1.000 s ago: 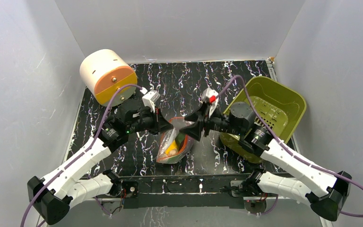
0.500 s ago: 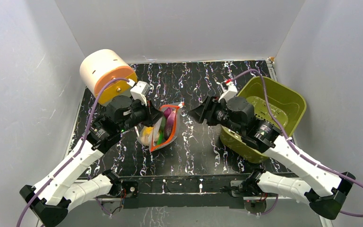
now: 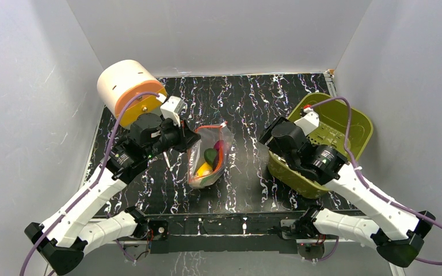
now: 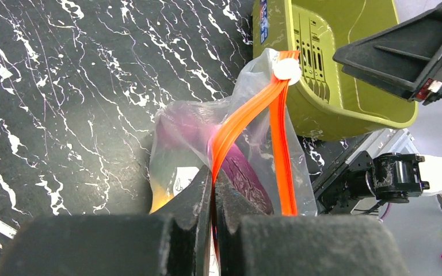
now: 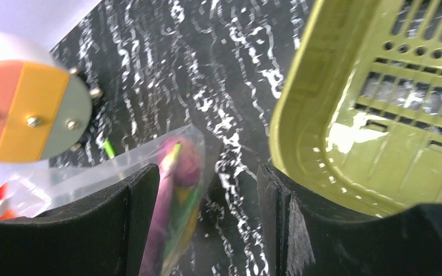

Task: Place the food in the zip-top bag and seal the zipper
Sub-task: Move the bin to the center of the board.

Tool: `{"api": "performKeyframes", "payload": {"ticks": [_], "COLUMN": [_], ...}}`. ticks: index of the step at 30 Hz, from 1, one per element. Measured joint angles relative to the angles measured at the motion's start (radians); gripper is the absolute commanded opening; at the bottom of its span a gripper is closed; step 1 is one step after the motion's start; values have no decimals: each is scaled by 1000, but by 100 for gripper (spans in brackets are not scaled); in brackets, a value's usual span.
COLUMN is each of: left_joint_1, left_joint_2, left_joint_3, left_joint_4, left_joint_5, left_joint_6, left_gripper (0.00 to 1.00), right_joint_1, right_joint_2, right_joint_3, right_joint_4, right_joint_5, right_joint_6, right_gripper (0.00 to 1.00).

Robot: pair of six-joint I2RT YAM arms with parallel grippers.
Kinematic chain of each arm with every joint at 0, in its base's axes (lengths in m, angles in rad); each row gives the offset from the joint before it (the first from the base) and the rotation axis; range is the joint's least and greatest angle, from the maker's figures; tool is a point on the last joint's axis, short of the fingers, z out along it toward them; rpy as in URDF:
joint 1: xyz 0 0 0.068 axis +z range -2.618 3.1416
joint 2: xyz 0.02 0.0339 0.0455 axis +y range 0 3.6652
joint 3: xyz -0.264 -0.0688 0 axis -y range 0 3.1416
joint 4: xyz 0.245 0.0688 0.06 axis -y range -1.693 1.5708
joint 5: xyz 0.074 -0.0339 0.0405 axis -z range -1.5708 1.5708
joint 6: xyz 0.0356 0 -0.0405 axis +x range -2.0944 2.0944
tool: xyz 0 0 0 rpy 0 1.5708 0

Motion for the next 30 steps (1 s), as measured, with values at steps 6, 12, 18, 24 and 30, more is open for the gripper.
{"api": "performKeyframes", "payload": {"ticks": [6, 12, 18, 24, 30], "left_joint_1": [0, 0, 0, 0, 0], "left_joint_2": [-2, -6, -9, -10, 7], "left_joint_3": [0, -1, -6, -36, -42], "left_joint_4": [4, 5, 5, 20, 11], "left_joint_5": [5, 6, 5, 5, 0], "left_joint_6": [-6, -15, -19, -19, 0], "left_gripper": [0, 0, 0, 0, 0], "right_joint_1": [0, -11, -89, -252, -282], "right_joint_2": [60, 132, 190, 196, 235], "right_joint_3": [22, 26, 26, -12, -64], "right_joint_4": [-68, -83, -85, 26, 138], "right_joint_5": [132, 184, 189, 110, -7], "right_joint_6": [52, 71, 85, -8, -199], "right_gripper": [66, 65, 62, 53, 46]}}
